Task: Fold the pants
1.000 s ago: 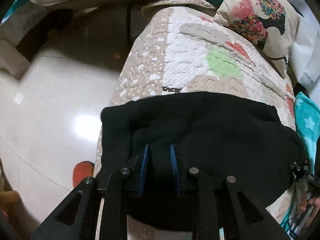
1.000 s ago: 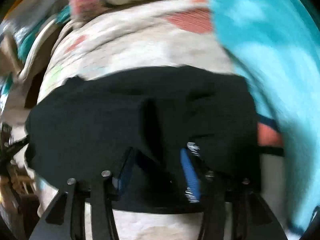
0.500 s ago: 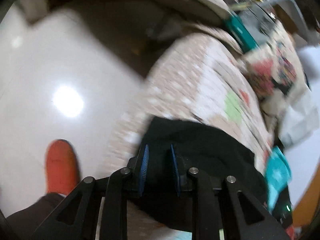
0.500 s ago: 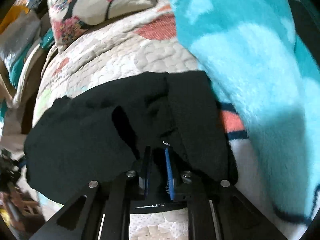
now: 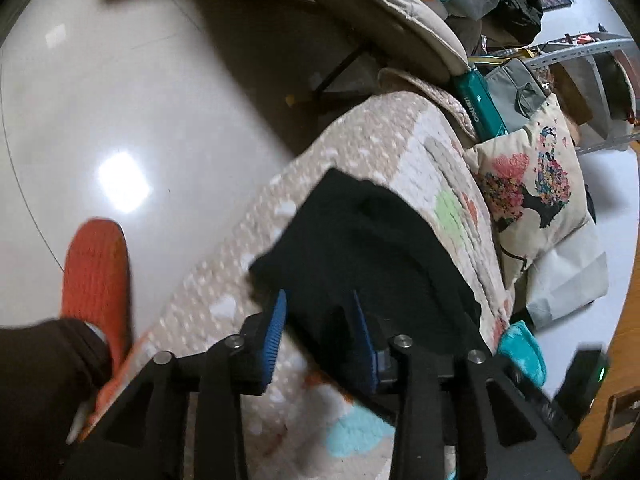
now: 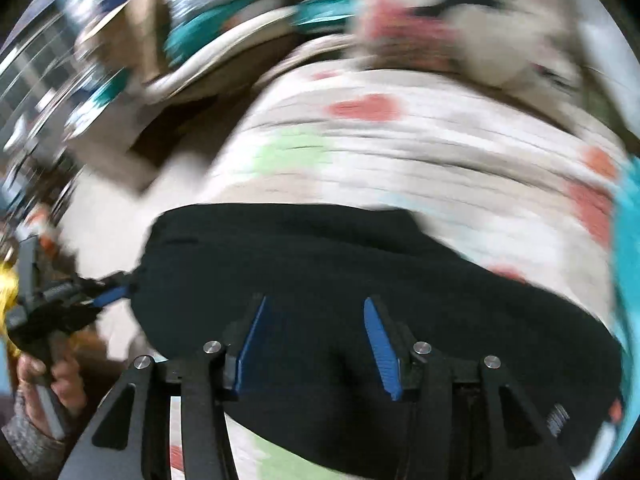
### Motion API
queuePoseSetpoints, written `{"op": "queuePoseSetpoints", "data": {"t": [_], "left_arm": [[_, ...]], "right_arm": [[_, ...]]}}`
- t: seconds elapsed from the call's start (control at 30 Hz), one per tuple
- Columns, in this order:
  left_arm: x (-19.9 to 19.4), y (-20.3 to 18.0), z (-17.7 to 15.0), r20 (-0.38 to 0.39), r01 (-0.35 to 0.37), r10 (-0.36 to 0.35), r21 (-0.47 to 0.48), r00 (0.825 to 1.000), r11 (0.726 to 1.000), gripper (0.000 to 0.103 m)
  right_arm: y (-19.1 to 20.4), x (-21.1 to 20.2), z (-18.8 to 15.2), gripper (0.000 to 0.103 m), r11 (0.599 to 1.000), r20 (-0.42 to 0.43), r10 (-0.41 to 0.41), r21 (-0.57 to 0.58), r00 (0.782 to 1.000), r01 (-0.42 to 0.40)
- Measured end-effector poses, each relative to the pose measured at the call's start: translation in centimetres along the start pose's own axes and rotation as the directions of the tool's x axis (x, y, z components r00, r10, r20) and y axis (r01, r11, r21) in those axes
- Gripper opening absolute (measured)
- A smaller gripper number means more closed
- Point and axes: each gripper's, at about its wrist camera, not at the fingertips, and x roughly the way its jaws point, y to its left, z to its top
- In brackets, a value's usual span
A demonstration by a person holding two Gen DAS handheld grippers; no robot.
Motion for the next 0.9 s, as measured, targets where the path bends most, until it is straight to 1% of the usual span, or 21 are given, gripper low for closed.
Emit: {"op": "queuePoseSetpoints", "data": {"t": [0.07,0.1,0.2,0.33,0.4,0.43,0.5,0.67,0.77,0.9], "left_arm": [[0.4,0.1,-0.3,-0.012,-0.002,0.002,-0.002,1.000,1.000,0.039],[0.7,0.2,-0.4,-0.014,-0.008,0.008,-0.004,1.000,1.000,0.039],[1.6,0.7,-0.3,-0.023,-0.021,0.020,-0.032,1.000,0.999,0.045],[2.4,1.2,-0.4,-0.034,-0.022,0.021,-0.054,0.999,0.998,0.047],[2.7,1.0,-0.5,-0.022,-0.024,0.023,-0.050,0.999,0.998,0.050],[2.8,1.0,-0.5,-0.019,-0.025,0.024,-0.050,1.000,0.998,0.052],[3.2,0.8,-0.6,-0.014,-0.027,0.027,-0.056,1.000,0.998,0.057],[3.5,0.5,-0.8,0.000,-0.020,0.020,-0.071,1.000,0.997,0.069],[3.7,0.7,-0.8,0.002,-0.005,0.005,-0.098,1.000,0.995,0.074],[3.8,0.9,-0.8,0.009,0.002,-0.001,-0.131,1.000,0.991,0.075]], "right_arm": [[3.0,2.4,2.1,0.053,0.995,-0.046,0.047,-0.084,0.998,-0.051],[4.2,3.2,2.8,0.053,0.992,-0.062,0.056,-0.112,0.997,-0.063],[7.9,6.3,5.0,0.054,0.975,-0.118,0.084,-0.195,0.989,-0.106],[11.9,10.0,7.5,0.054,0.950,-0.185,0.098,-0.275,0.978,-0.147],[13.4,12.1,8.7,0.055,0.934,-0.219,0.092,-0.319,0.971,-0.160],[14.0,12.8,9.1,0.055,0.929,-0.231,0.092,-0.330,0.969,-0.167],[15.5,14.7,9.6,0.056,0.912,-0.274,0.092,-0.364,0.957,-0.191],[17.5,18.7,10.2,0.059,0.892,-0.352,0.086,-0.390,0.932,-0.230],[18.6,20.3,10.0,0.062,0.874,-0.372,0.064,-0.428,0.926,-0.232],[20.4,21.1,9.2,0.064,0.849,-0.403,0.066,-0.459,0.913,-0.263]]}}
